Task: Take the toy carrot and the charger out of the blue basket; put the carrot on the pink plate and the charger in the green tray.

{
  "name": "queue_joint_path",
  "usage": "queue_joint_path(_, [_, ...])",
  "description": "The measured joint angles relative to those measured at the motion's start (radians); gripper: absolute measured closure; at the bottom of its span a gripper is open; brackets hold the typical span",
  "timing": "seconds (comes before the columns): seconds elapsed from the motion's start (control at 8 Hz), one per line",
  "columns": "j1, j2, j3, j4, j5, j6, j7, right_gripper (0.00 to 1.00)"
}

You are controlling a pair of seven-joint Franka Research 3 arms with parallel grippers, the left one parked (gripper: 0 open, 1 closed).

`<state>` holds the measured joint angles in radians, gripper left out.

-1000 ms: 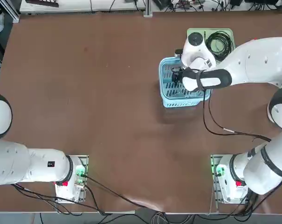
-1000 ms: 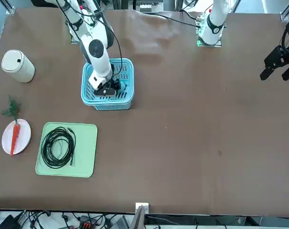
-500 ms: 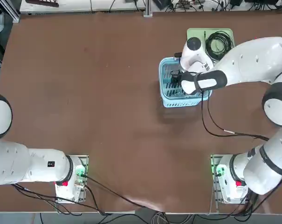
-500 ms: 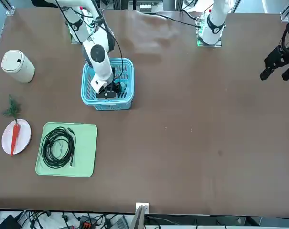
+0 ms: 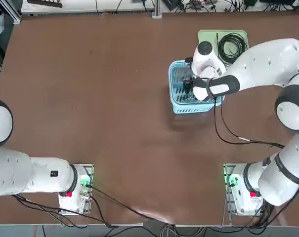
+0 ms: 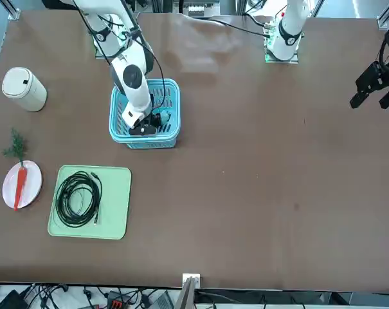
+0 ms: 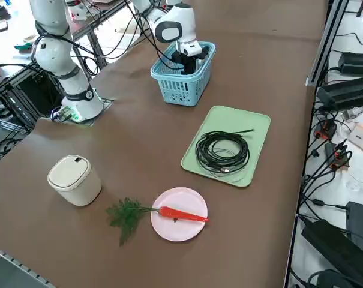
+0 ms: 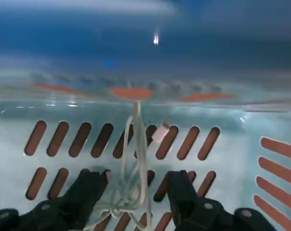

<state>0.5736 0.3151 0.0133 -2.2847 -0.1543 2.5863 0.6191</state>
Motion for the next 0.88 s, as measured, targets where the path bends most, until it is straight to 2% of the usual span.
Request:
queue_joint_path(0.38, [0.000, 0.000, 0.000, 0.003, -0.005, 0.000, 0.000, 0.82])
queue_joint_path(0.88, [0.000, -0.009, -0.001, 0.013, -0.006, -0.010, -0.001, 0.97])
